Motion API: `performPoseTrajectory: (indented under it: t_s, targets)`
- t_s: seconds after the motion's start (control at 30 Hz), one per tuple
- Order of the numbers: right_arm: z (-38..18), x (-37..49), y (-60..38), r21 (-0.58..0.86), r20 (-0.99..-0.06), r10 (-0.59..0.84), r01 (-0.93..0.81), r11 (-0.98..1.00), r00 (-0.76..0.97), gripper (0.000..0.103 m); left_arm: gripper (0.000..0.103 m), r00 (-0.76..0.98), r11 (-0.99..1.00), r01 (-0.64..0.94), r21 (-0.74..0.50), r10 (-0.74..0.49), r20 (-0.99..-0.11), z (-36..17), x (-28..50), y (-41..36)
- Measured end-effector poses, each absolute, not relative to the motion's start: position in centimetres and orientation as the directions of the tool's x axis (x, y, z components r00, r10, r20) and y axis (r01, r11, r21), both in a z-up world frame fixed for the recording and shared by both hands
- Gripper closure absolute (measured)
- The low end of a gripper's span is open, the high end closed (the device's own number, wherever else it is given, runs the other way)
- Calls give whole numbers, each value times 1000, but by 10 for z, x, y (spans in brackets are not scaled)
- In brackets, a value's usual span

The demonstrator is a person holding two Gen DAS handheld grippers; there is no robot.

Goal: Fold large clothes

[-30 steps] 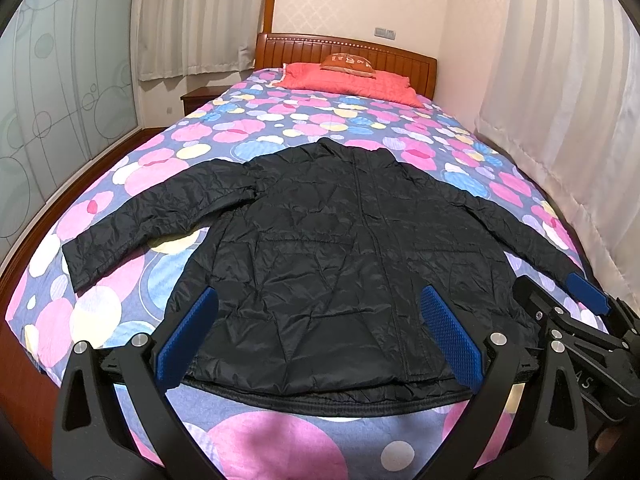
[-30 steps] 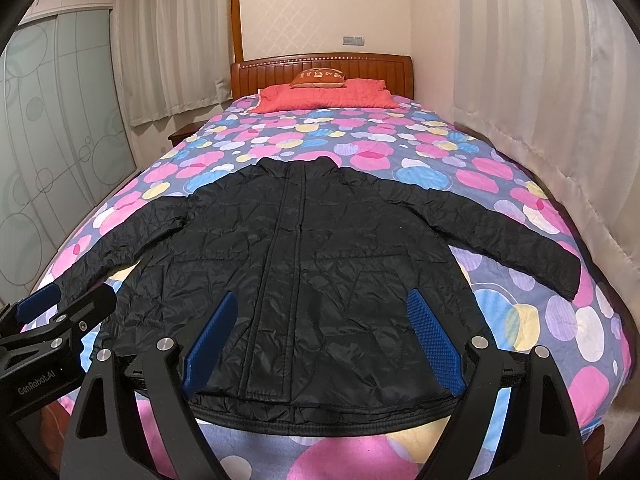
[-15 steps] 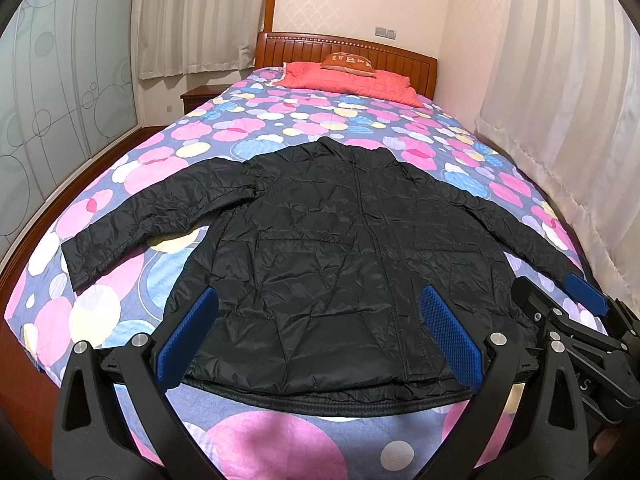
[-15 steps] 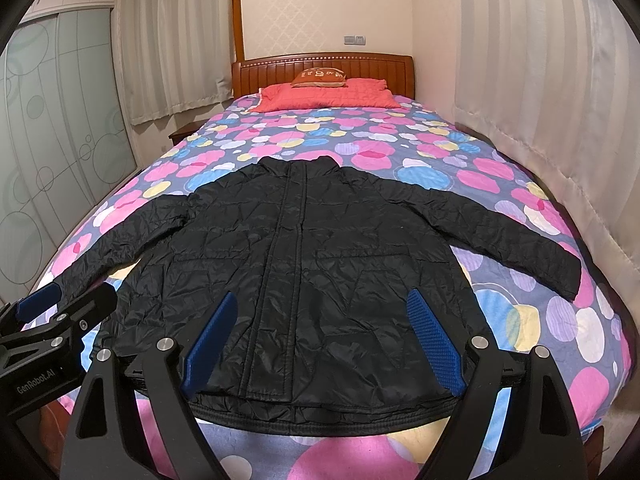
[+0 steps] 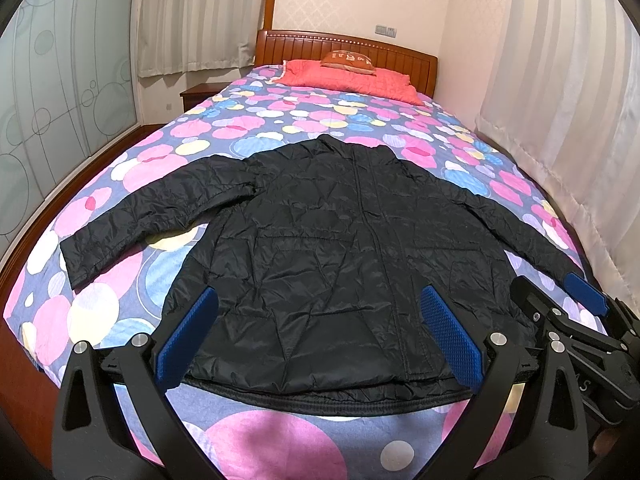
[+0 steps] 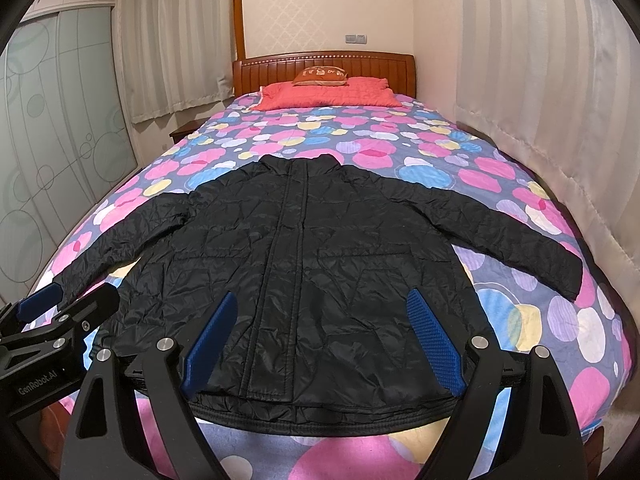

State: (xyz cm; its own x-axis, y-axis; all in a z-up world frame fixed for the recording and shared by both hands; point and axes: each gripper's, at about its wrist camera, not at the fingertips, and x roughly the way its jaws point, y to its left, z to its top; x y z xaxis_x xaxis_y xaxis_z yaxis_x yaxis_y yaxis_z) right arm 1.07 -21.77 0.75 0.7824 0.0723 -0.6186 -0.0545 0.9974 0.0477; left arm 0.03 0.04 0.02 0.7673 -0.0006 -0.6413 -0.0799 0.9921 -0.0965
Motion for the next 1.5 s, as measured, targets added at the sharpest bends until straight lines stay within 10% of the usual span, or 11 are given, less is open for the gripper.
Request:
performPoseTrajectory:
  t_s: [0.8,1.23,1.3,1.37,1.5]
  targets:
    - [6,15,-219,56,-623,77,-54,997,778,18,2,759,991,-84,-103,-3,-652,0,1,-2]
    - [-48,67,-297,291,-659,148,68,954,737,18,2,661,943,-292,-161,77,-746,-63,56,81]
    - [-57,75,-324,327,-653,124,130,936,747,25,2,652,924,-352,-150,127,-747,-70,63,99]
    - [-66,88,-348,329,-678,88,194,924,730,58,2,633,900,-413,-144,170,-755,-78,70,121]
    - [-83,100,-397,416,-689,100,279,866,718,58,2,593,850,-505,-147,219,-775,-95,81,161]
